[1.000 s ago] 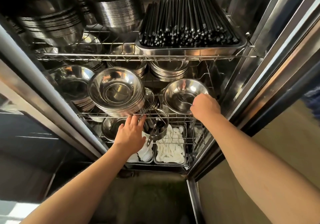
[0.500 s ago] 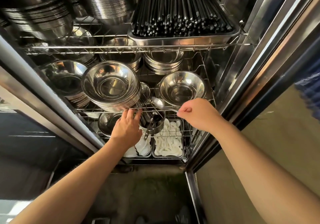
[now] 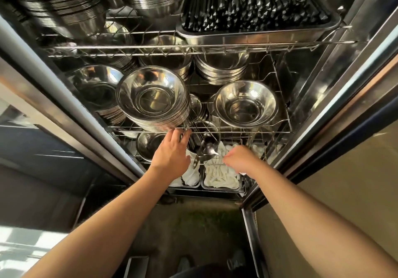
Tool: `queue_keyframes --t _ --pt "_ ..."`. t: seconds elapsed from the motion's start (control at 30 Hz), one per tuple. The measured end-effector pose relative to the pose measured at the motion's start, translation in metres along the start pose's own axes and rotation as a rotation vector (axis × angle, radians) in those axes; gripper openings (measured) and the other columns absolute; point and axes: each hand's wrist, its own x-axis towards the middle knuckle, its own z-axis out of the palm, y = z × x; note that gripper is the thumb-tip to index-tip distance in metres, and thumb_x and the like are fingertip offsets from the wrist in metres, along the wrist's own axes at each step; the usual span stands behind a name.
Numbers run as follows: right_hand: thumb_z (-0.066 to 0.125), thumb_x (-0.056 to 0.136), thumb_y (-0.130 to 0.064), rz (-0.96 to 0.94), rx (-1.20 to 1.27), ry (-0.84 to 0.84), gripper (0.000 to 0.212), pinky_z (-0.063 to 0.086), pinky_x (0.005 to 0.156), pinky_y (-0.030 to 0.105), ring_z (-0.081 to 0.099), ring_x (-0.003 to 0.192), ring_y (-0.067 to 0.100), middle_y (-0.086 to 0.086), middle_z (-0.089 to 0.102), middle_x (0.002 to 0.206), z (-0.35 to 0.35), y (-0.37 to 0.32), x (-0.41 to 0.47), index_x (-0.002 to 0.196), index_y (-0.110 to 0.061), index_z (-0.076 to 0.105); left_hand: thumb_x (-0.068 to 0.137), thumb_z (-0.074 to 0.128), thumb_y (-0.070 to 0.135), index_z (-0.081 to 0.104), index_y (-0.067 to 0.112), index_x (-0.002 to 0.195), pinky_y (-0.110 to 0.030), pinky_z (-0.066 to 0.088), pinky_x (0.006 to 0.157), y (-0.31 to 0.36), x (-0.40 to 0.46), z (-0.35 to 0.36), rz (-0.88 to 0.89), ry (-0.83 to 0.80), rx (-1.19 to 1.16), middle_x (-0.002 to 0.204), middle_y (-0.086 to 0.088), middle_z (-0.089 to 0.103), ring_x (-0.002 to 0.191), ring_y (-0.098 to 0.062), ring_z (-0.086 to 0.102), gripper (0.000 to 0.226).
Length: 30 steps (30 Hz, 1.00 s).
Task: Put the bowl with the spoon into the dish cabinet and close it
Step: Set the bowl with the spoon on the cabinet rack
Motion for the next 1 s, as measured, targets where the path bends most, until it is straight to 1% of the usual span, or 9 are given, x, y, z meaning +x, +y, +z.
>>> queue_keyframes --t 0.07,0.13,0.2,0.27,0.33,0.47,0.6,0.73,1.0 --pt "0.055 0.089 -0.012 0.070 0.042 0.036 0.029 0.041 0.050 0.026 0.045 0.041 0.017 0.003 0.043 0.050 0.009 -0.001 0.017 0.061 -0.014 0.047 0.091 0.060 0.041 0.011 0.016 0.158 -0.041 0.036 0.114 0.001 0.000 0.000 -0.007 -0.001 -0.012 0.151 -0.014 0.032 0.143 -0.031 0.023 0.086" --pt "0.051 0.085 -0.009 0.139 0.082 0.058 0.019 0.041 0.048 0.026 0.047 0.042 0.019 0.004 0.047 0.048 0.015 -0.001 0.032 0.066 -0.009 0.053 0.092 0.060 0.040 0.011 0.016 0.158 -0.041 0.035 0.113 0.002 0.000 0.001 -0.014 0.000 -0.020 0.151 -0.013 0.032 0.143 -0.031 0.023 0.086" --pt "0.049 0.083 -0.007 0.193 0.125 0.055 0.020 0.047 0.052 0.030 0.054 0.049 0.023 0.011 0.057 0.055 0.020 -0.002 0.047 0.084 0.003 0.066 0.091 0.060 0.039 0.012 0.016 0.158 -0.041 0.037 0.112 0.003 -0.001 0.001 -0.018 0.011 -0.030 0.151 -0.013 0.032 0.142 -0.031 0.024 0.086" --pt "0.052 0.086 -0.009 0.233 0.181 0.052 0.029 0.051 0.055 0.033 0.059 0.054 0.026 0.014 0.064 0.064 0.026 0.000 0.063 0.109 0.006 0.063 0.091 0.061 0.040 0.014 0.016 0.158 -0.041 0.038 0.111 0.004 -0.001 0.001 -0.023 0.022 -0.032 0.151 -0.013 0.033 0.142 -0.030 0.025 0.085" --pt "0.055 0.087 -0.006 0.261 0.225 0.070 0.032 0.048 0.047 0.027 0.058 0.048 0.023 0.013 0.066 0.066 0.030 0.001 0.075 0.118 0.002 0.059 0.091 0.061 0.041 0.014 0.015 0.158 -0.041 0.036 0.112 0.005 -0.001 0.002 -0.028 0.031 -0.025 0.152 -0.014 0.034 0.143 -0.031 0.025 0.085" --pt "0.059 0.088 -0.002 0.281 0.233 0.110 0.018 0.038 0.035 0.018 0.051 0.029 0.016 0.010 0.063 0.058 0.035 0.000 0.093 0.104 0.001 0.066 0.091 0.062 0.040 0.014 0.015 0.158 -0.042 0.035 0.113 0.007 -0.001 0.003 -0.040 0.025 -0.040 0.152 -0.014 0.033 0.143 -0.032 0.025 0.086" --pt "0.064 0.086 0.002 0.293 0.299 0.116 0.013 0.045 0.043 0.025 0.062 0.051 0.024 0.016 0.071 0.073 0.041 -0.005 0.102 0.098 0.001 0.070 0.090 0.062 0.038 0.012 0.018 0.158 -0.041 0.035 0.113 0.009 -0.001 0.004 -0.073 0.027 -0.058 0.155 -0.012 0.028 0.146 -0.029 0.019 0.087" --pt "0.068 0.083 0.004 0.280 0.298 0.118 0.015 0.045 0.038 0.021 0.062 0.050 0.022 0.015 0.072 0.075 0.043 -0.008 0.107 0.096 -0.003 0.070 0.089 0.063 0.037 0.011 0.019 0.158 -0.040 0.037 0.112 0.011 -0.001 0.004 -0.086 0.024 -0.060 0.157 -0.010 0.026 0.147 -0.028 0.017 0.088" --pt "0.073 0.085 -0.005 0.177 0.202 0.056 0.030 0.064 0.066 0.034 0.066 0.059 0.020 0.007 0.070 0.078 0.047 -0.009 0.106 0.114 -0.011 0.069 0.091 0.060 0.039 0.006 0.021 0.159 -0.043 0.038 0.114 0.012 -0.001 0.003 -0.101 -0.015 -0.055 0.159 -0.011 0.023 0.149 -0.029 0.014 0.089"
